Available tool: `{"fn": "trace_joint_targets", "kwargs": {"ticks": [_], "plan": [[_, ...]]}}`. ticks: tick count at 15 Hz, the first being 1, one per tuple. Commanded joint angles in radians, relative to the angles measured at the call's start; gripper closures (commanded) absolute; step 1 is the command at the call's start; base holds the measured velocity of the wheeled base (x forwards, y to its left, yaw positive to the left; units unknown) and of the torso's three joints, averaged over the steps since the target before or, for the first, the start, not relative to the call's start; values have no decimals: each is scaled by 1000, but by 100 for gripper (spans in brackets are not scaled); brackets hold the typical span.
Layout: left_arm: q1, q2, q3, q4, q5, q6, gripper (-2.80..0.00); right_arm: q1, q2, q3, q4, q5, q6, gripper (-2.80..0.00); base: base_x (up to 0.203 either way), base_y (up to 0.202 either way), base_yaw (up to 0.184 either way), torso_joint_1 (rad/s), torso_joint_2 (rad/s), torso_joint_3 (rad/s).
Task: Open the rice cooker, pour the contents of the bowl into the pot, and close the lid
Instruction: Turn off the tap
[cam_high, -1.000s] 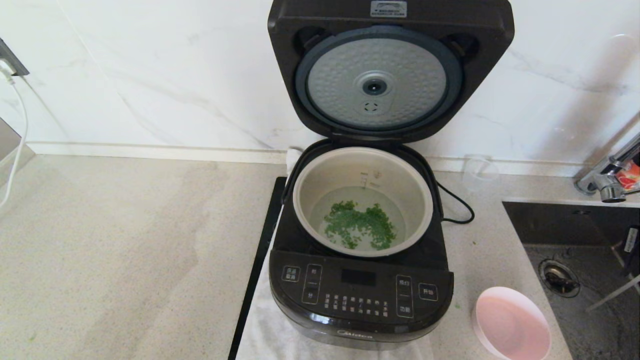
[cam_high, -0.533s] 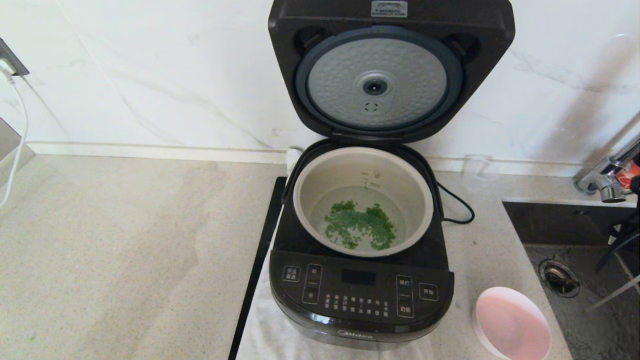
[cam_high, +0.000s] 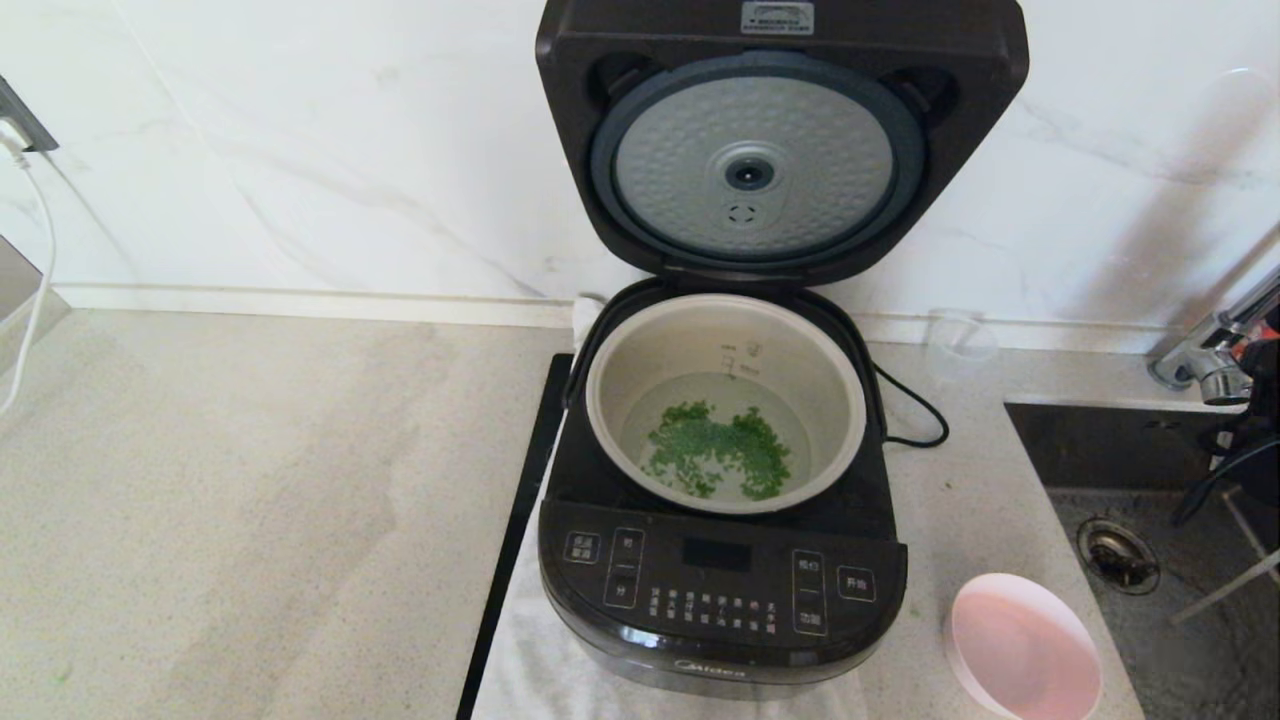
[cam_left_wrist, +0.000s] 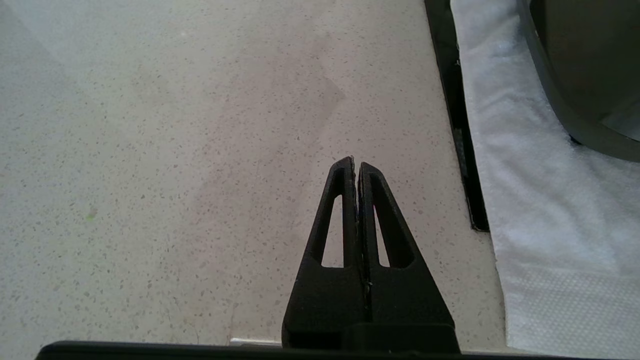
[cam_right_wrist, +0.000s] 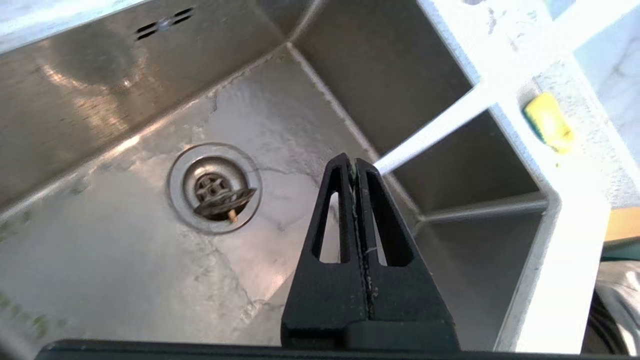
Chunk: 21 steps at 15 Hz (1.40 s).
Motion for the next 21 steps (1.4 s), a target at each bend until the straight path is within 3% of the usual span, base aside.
{"fn": "trace_joint_targets", "kwargs": {"ticks": [1,6,21], "plan": [[0,0,2,0,0,0,0,-21,48,-41,-3,-12,-3,0,0,0,0,0,0,0],[0,0,2,0,0,0,0,-55,87,-117,-8,-15,-23,0,0,0,0,0,0,0],[0,0,2,0,0,0,0,-57,225,-386,-17,-18,-70,0,0,0,0,0,0,0]]}}
